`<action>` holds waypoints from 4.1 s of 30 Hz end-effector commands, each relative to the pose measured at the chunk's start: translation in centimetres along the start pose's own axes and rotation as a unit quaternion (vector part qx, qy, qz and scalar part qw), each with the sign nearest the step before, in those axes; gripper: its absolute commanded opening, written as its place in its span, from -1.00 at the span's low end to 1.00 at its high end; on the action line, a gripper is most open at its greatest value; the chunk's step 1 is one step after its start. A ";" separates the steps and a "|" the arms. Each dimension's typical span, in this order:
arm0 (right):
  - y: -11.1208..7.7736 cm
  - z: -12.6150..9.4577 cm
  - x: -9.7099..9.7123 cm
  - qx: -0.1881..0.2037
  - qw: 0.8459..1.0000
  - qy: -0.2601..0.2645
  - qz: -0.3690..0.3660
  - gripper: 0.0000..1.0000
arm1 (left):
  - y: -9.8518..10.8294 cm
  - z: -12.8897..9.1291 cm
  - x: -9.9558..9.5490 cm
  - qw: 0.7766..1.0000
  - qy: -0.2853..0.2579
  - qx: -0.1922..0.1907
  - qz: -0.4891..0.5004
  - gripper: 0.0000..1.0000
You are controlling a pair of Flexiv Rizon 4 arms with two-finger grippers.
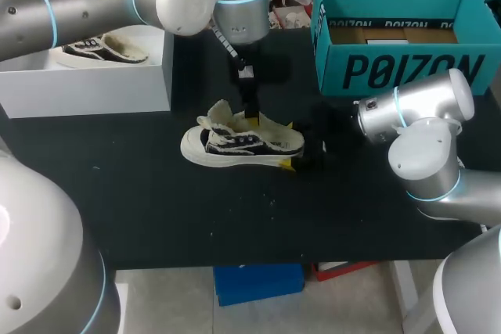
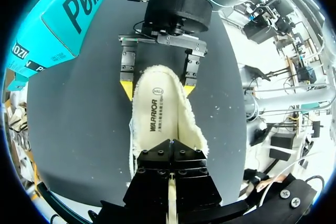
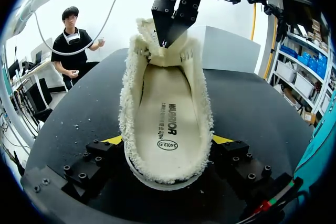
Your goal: Take the shoe out of the shoebox, open the shoe tongue, remove and reinsert the insole, then place the shoe into the shoebox
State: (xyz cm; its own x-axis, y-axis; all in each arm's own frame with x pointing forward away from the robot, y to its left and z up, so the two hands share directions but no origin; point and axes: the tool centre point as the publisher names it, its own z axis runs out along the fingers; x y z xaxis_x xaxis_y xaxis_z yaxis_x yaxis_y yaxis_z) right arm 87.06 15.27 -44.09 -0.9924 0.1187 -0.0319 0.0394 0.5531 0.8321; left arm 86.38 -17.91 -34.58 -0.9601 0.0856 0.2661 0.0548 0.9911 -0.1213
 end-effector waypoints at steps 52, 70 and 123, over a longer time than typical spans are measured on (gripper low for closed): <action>-0.1 0.0 -0.1 0.002 1.000 0.000 0.001 -1.00 | -1.1 8.5 0.4 0.999 0.041 -0.002 -0.013 -1.00; -0.1 0.0 -0.1 0.002 1.000 0.000 0.001 -1.00 | -1.1 7.9 0.3 0.999 -0.017 -0.028 -0.034 -0.62; -0.1 0.0 -0.1 0.002 1.000 0.000 0.001 -1.00 | 6.2 11.9 -6.9 0.926 -0.341 -0.115 -0.115 -0.48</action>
State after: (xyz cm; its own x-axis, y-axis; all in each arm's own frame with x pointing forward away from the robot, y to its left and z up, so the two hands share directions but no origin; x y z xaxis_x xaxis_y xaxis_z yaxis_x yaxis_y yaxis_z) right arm 87.09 15.37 -44.15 -0.9924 0.1190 -0.0325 0.0387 0.5510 0.8336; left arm 87.15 -16.58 -41.45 -0.9003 -0.1394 -0.4123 -0.2150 0.9661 0.1429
